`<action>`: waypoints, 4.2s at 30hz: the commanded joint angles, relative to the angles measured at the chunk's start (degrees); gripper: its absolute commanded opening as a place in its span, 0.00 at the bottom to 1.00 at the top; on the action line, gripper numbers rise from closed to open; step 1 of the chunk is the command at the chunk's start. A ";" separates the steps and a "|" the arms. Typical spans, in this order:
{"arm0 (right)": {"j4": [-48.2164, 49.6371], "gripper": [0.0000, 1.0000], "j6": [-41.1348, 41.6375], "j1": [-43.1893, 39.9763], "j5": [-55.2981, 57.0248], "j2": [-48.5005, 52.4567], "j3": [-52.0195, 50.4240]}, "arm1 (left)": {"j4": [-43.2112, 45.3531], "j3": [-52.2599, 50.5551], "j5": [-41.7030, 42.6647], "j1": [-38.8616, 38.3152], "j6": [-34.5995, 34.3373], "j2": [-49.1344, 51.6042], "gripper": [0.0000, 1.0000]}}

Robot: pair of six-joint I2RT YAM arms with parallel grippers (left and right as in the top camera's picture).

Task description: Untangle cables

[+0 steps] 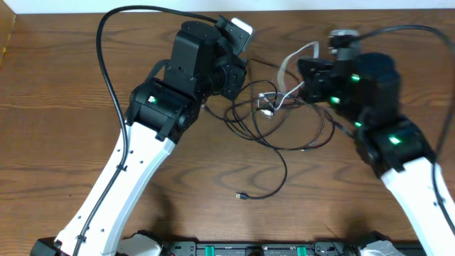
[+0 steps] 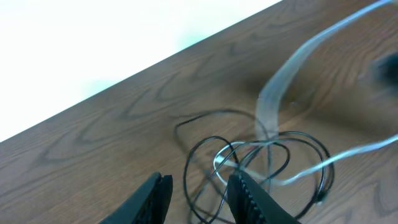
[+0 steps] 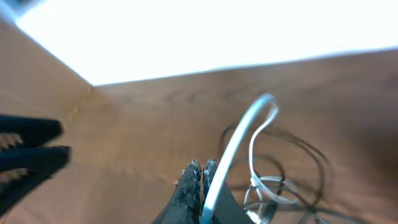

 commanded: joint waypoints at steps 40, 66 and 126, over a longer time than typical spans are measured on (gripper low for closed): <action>-44.00 0.51 -12.02 -7.78 7.52 18.47 30.60 | 0.28 0.17 -0.26 0.26 1.60 1.77 0.36; -48.24 0.52 -14.01 2.93 7.10 42.60 30.42 | 0.15 0.17 -0.28 0.26 3.54 1.79 0.36; -37.66 0.74 -34.88 3.93 3.41 49.29 17.46 | 0.39 0.17 -0.24 0.26 3.54 1.77 0.36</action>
